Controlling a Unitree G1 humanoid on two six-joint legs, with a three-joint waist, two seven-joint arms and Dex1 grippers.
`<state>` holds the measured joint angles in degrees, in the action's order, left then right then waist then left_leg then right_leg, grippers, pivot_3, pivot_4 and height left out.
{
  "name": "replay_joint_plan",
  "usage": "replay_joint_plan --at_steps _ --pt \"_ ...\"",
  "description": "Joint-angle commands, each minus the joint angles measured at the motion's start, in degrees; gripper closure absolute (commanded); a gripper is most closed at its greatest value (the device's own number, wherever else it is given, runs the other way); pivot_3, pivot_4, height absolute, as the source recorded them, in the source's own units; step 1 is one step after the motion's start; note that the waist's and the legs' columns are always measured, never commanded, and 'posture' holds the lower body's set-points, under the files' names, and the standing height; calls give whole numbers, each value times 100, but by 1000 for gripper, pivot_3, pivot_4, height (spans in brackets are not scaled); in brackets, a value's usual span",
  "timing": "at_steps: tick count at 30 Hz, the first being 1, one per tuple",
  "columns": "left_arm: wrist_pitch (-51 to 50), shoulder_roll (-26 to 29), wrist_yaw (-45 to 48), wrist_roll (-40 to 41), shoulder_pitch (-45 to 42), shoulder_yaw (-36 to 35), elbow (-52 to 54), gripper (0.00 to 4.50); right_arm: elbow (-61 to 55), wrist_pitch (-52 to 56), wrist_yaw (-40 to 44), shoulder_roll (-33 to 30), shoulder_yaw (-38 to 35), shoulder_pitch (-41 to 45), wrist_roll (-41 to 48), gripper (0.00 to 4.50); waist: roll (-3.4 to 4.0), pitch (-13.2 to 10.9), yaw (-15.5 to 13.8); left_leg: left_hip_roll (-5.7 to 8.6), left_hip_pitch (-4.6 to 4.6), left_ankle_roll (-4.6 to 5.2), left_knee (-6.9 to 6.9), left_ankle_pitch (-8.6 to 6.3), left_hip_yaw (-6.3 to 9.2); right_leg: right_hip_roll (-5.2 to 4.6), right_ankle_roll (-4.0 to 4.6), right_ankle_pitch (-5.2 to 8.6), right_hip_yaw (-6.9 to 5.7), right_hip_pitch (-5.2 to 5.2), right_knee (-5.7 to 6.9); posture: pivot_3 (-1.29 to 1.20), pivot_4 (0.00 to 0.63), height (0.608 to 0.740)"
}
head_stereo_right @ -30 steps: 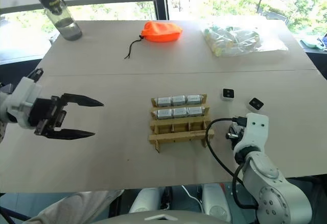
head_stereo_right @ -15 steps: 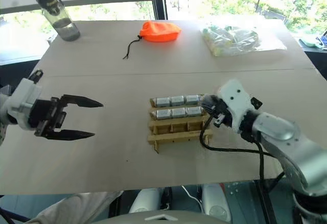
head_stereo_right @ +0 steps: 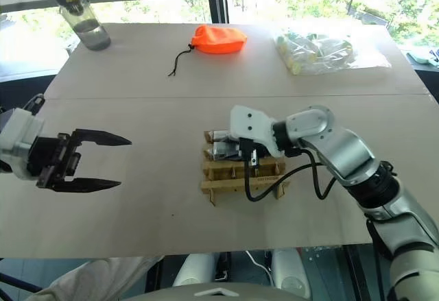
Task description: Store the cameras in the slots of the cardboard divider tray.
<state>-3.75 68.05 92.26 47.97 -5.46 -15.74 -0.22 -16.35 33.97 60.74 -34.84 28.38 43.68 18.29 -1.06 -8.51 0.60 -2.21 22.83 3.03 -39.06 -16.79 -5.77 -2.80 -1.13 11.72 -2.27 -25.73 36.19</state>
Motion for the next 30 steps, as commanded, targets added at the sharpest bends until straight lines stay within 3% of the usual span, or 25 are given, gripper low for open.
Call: replay_joint_plan --at_steps 1,30 --pt "-103 -42 24 -32 52 -344 236 642 -31 -90 117 167 -28 176 -88 3712 0 0 2 0 0 0 -6 0 0 0 0 0 -1 1 5 0 150 740" --pt "-299 -54 24 -143 -15 -434 297 642 -110 442 137 548 557 -245 -862 3712 -2 1 4 0 -16 -2 -30 1 6 -2 1 1 -1 4 51 0 150 740"
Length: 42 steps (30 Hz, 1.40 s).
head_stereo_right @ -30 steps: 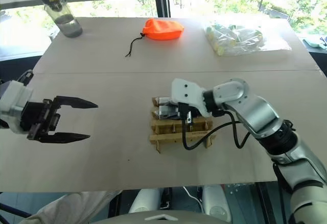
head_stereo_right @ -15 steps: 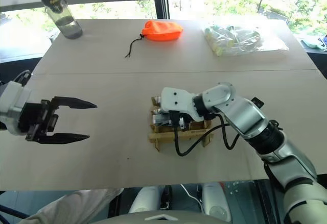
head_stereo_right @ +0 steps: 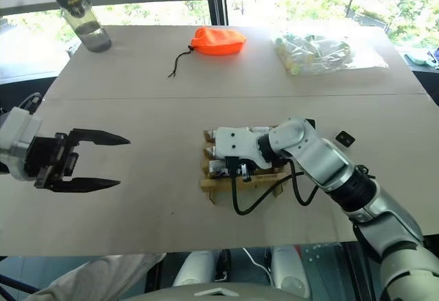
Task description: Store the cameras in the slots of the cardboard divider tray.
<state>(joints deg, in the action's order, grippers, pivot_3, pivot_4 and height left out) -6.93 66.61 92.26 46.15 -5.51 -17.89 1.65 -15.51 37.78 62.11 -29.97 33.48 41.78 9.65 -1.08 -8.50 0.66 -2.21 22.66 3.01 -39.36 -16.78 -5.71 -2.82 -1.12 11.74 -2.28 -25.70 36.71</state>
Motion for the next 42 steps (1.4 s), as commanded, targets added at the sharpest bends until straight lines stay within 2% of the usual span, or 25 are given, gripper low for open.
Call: replay_joint_plan --at_steps 1,5,7,8,9,11,12,13,20,22,24,26,30,36,42 --pt "17 93 24 38 -18 -211 103 642 -172 65 -13 108 54 -78 3 3712 0 0 0 0 0 0 0 0 0 -1 0 0 0 0 0 0 150 740" --pt "19 121 24 42 -76 -159 64 642 -3 -64 -188 349 -19 -100 -76 3712 0 0 14 0 0 0 1 0 0 0 0 0 0 0 -1 0 150 740" --pt "15 128 24 49 -88 -145 62 642 19 -115 -176 347 -47 -82 -106 2607 0 0 25 0 0 0 1 0 -1 2 0 0 0 -1 0 0 150 740" --pt "14 125 24 47 -93 -138 65 642 -2 -118 -135 313 -65 -86 -98 2275 1 0 22 -1 -1 0 1 0 0 2 0 0 0 -1 1 0 150 740" --pt "12 124 24 49 -94 -133 67 642 -32 -100 -118 298 -107 -101 -75 1674 1 0 17 -1 -1 0 1 0 0 3 0 0 -1 -1 2 0 150 740" --pt "12 120 24 48 -115 -102 63 642 -149 -51 -262 331 -325 -130 -25 1136 0 0 13 -1 -1 0 1 0 0 2 0 0 -1 -1 2 0 150 740" --pt "9 117 24 45 -130 -86 59 642 -295 126 -289 323 -457 -112 81 625 0 0 4 -1 -1 0 1 0 0 1 0 0 0 -1 1 0 150 740" --pt "5 116 24 45 -147 -57 55 642 -516 374 -282 294 -651 -78 271 467 0 0 0 0 0 0 0 0 1 0 0 0 -1 0 1 0 150 740" --pt "4 103 24 61 -342 115 40 642 -1397 1508 -573 -196 -2206 -122 1225 467 -1 1 -18 2 1 0 -1 0 13 -3 0 0 -3 2 -2 0 150 740" --pt "-11 76 24 63 -406 168 51 642 -1301 1560 -1007 -470 -2976 -413 1121 467 -2 1 -28 3 1 0 1 0 11 -4 0 0 -5 3 -3 0 150 740" --pt "-11 55 24 60 -454 212 45 642 -1198 1466 -1301 -662 -3427 -676 1031 467 -2 1 -41 5 3 0 1 0 7 -6 0 0 -7 4 -5 0 150 740" --pt "-22 -1 24 50 -563 300 40 642 -1007 1207 -1552 -995 -3814 -1126 773 467 -2 1 -39 5 3 0 1 0 3 -7 -1 0 -5 3 -6 0 150 740" --pt "-41 -67 24 77 -764 475 41 642 -707 820 -1902 -1252 -4389 -1990 522 467 -1 1 -27 6 2 0 4 0 3 -4 -1 0 -4 3 -5 0 150 740" --pt "-57 -56 24 75 -993 682 -19 642 24 -361 -1638 -1626 -4805 -3080 398 467 -1 0 2 6 -1 0 2 0 1 -2 -4 0 5 4 -5 0 150 740" --pt "-52 -198 24 -7 -1259 835 -150 642 1349 -1357 -832 -2102 -4642 -3100 435 467 -2 1 5 4 -29 2 3 0 1 6 -5 2 38 11 1 0 150 740"
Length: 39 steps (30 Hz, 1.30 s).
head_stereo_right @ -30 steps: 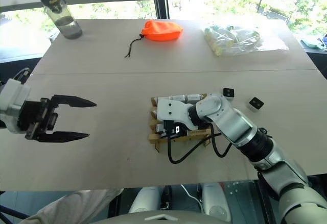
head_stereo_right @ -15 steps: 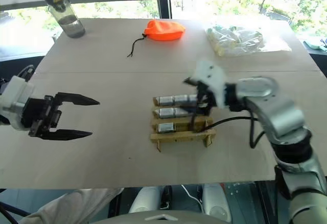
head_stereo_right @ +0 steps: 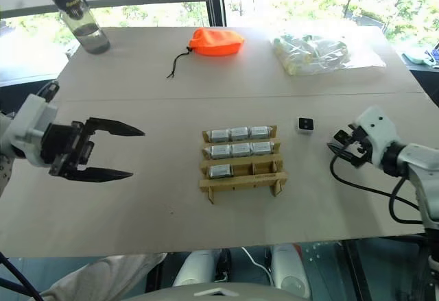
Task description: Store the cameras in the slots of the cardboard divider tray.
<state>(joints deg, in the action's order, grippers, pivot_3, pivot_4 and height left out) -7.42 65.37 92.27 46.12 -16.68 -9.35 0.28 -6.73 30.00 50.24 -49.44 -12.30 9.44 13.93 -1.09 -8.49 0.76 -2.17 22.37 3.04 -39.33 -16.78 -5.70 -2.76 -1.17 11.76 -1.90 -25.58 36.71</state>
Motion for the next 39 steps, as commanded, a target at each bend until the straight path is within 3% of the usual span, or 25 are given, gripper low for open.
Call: replay_joint_plan --at_steps 1,6,14,25,28,30,31,36,39 --pt "-24 -109 23 -11 -139 -27 2 642 739 -776 465 -175 3 218 -5 467 -1 0 -3 0 -1 0 0 0 0 1 0 0 1 1 0 0 150 740" --pt "-108 -262 -70 -224 55 -257 153 642 2262 -1697 910 -132 327 804 -173 467 0 -1 5 -1 -5 1 3 0 -12 6 1 -1 17 0 0 0 150 740" --pt "-341 -498 -447 -232 307 -732 425 642 3858 -2312 1321 -77 861 1750 -536 467 1 -2 -2 -5 -7 1 5 0 -15 5 2 -2 19 -1 0 0 150 740" --pt "-699 -717 -615 -166 424 -1058 692 642 4878 -2558 1828 131 1082 2405 -593 467 2 -3 2 -5 -13 0 5 0 -19 4 3 -2 24 1 3 0 150 740" --pt "-710 -757 -580 -193 419 -1085 679 642 4911 -2454 1920 185 982 2473 -465 1259 2 -3 2 -5 -14 0 5 0 -20 4 3 -2 25 2 3 0 150 740" --pt "-706 -783 -555 -200 412 -1096 669 642 4882 -2468 1983 171 1004 2446 -474 2295 2 -3 2 -5 -14 0 5 0 -21 4 3 -3 26 2 4 0 150 740" --pt "-711 -789 -546 -200 413 -1099 666 642 4867 -2515 1963 165 995 2420 -483 2549 2 -2 1 -5 -14 0 5 0 -22 3 3 -3 27 1 4 0 150 740" --pt "-771 -815 -543 -224 384 -1049 635 642 4337 -2865 1681 129 794 2271 -425 2576 3 -3 1 -6 -15 0 5 0 -23 3 3 -3 28 1 5 0 150 740" --pt "-974 -889 -859 -316 270 -862 648 642 3633 -3673 1215 126 728 2106 -648 2576 4 -4 1 -6 -15 0 6 0 -22 2 3 -3 28 1 5 0 150 740"
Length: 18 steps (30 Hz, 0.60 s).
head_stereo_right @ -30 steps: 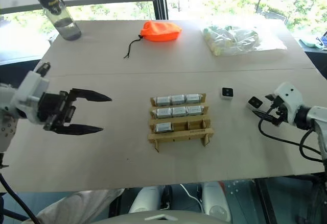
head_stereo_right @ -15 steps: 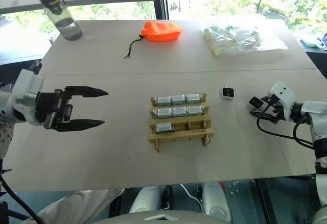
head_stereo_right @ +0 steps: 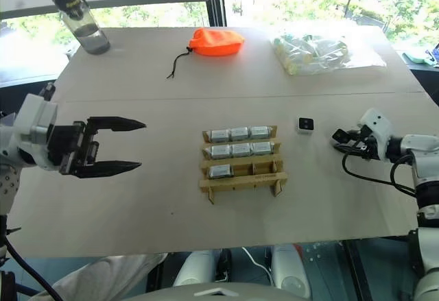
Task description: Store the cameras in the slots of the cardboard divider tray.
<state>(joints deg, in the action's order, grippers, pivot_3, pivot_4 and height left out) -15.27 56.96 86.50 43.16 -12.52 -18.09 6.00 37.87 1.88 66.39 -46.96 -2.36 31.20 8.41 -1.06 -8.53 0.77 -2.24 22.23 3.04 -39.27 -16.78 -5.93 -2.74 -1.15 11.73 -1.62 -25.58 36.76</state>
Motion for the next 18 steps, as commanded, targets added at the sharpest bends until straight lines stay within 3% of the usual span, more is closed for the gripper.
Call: replay_joint_plan --at_steps 1,9,12,18 --pt "-275 -109 -509 -108 -234 100 74 642 -1137 -1086 -457 -150 -244 -191 -165 2576 1 0 -2 0 0 0 0 0 0 0 0 0 0 0 1 0 150 740" --pt "-961 -785 -1726 -888 -1343 1290 24 642 -3297 -2237 -1309 143 218 -654 -990 2576 -2 1 -27 2 -4 -1 -5 1 3 0 -1 0 -2 8 4 0 150 740" --pt "-972 -1240 -2234 -1456 -1780 1869 -32 642 -3767 -2639 -1760 412 586 -427 -1669 2576 -2 0 -26 6 -5 -1 -5 1 0 0 -1 0 1 8 4 0 150 740" --pt "-1589 -2431 -2753 -1299 -2410 2352 -90 642 -4206 -3481 -2408 650 1229 -174 -2953 2576 -3 0 -26 8 -3 -2 -8 1 4 2 -1 0 -1 7 5 0 150 740"
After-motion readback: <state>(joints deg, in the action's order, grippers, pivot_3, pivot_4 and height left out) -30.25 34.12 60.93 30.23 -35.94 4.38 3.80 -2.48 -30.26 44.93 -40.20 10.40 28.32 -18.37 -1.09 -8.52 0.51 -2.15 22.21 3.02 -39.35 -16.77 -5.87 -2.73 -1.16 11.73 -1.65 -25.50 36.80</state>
